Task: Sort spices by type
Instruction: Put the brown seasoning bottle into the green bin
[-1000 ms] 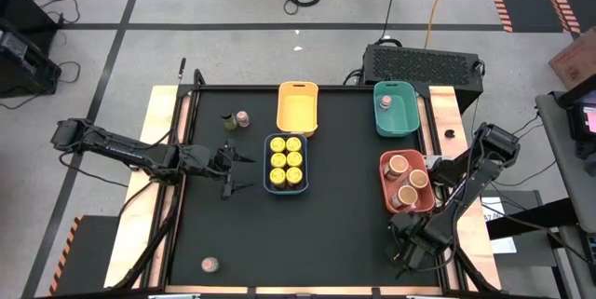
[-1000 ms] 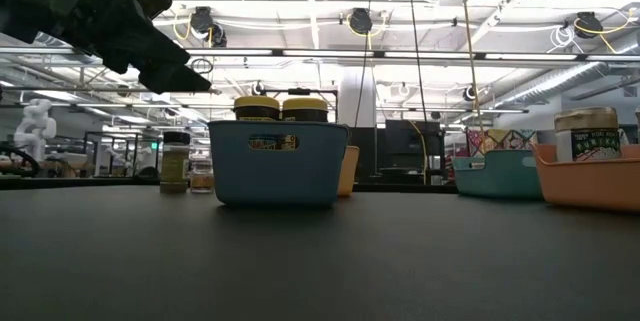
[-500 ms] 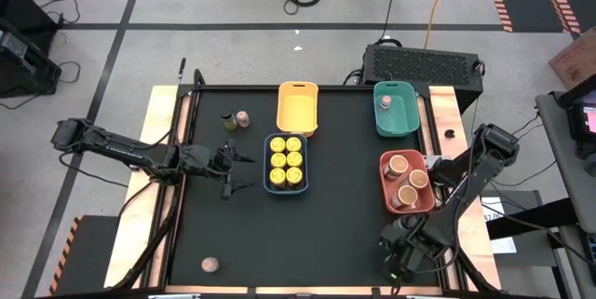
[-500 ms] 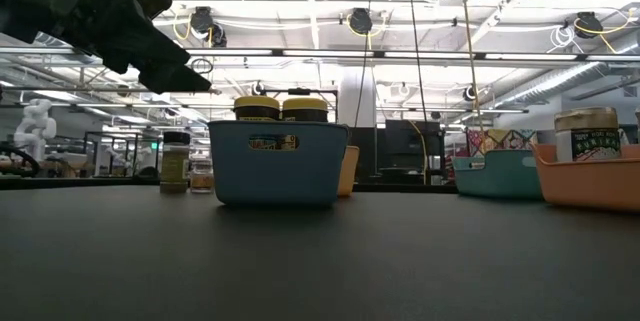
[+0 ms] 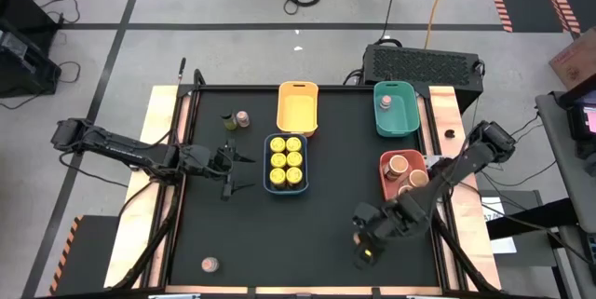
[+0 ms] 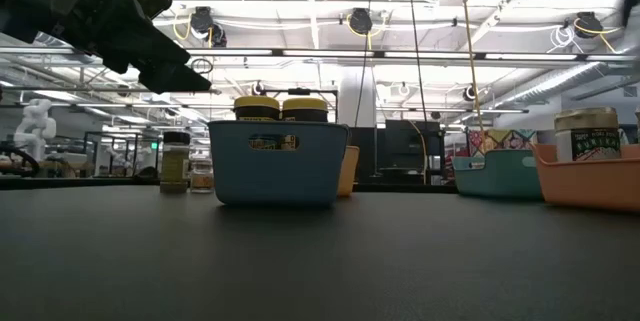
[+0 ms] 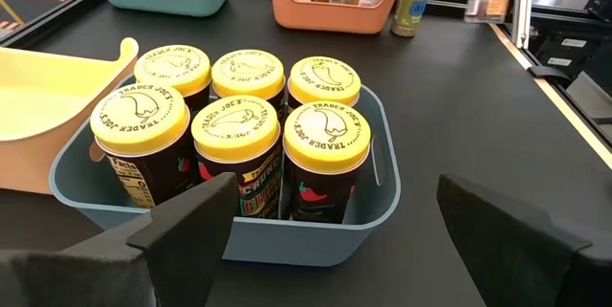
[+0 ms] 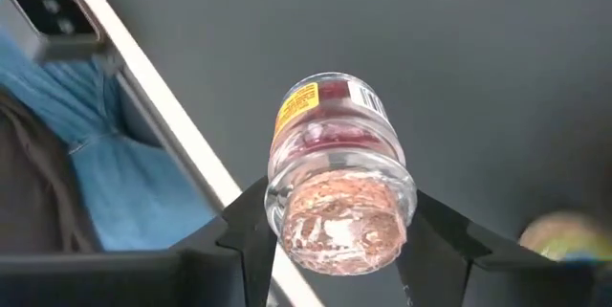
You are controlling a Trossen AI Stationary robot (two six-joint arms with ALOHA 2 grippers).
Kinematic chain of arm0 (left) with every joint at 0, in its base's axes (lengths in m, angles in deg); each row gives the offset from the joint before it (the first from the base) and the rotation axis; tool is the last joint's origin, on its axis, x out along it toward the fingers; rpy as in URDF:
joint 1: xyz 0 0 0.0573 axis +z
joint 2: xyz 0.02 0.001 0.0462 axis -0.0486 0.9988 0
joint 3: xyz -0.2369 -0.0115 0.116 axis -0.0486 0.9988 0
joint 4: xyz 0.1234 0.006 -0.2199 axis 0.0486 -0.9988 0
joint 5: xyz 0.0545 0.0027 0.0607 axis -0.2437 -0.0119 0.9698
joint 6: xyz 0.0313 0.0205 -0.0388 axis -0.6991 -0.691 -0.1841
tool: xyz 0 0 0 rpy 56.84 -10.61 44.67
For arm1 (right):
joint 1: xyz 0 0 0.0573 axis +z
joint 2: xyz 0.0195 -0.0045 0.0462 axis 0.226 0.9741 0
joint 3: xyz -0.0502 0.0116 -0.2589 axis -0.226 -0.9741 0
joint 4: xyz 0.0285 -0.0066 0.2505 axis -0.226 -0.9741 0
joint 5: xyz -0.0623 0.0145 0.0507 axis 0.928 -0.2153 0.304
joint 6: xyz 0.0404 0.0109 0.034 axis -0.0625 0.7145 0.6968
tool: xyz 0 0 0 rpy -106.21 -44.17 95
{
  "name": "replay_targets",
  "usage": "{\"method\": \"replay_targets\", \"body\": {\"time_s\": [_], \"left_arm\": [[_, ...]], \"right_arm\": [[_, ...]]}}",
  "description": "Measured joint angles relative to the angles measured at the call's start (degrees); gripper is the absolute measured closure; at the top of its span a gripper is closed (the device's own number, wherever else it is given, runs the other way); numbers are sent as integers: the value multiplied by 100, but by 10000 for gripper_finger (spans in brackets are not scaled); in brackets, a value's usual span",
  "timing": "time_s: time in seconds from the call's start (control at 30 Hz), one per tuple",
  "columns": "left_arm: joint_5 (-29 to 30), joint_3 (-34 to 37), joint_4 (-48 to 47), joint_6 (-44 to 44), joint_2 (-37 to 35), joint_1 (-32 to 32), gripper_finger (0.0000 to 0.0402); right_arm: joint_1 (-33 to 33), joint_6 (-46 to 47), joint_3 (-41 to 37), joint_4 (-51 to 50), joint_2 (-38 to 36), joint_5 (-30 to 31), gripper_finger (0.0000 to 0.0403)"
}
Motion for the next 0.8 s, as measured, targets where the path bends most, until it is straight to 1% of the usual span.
{"method": "replay_targets", "body": {"time_s": [0.2,0.37,0.63,0.8], "left_arm": [[0,0,0,0,-2,-2,39],[0,0,3,2,-1,-1,39],[0,0,2,-17,0,0,39],[0,0,0,-31,-2,0,39]], "right_arm": [[-948,-1609,165,-111,0,33,240],[-1782,-2769,484,-662,0,285,240],[-3165,-3765,1274,-1588,0,736,240],[-4167,-4165,1565,-2042,0,767,240]]}}
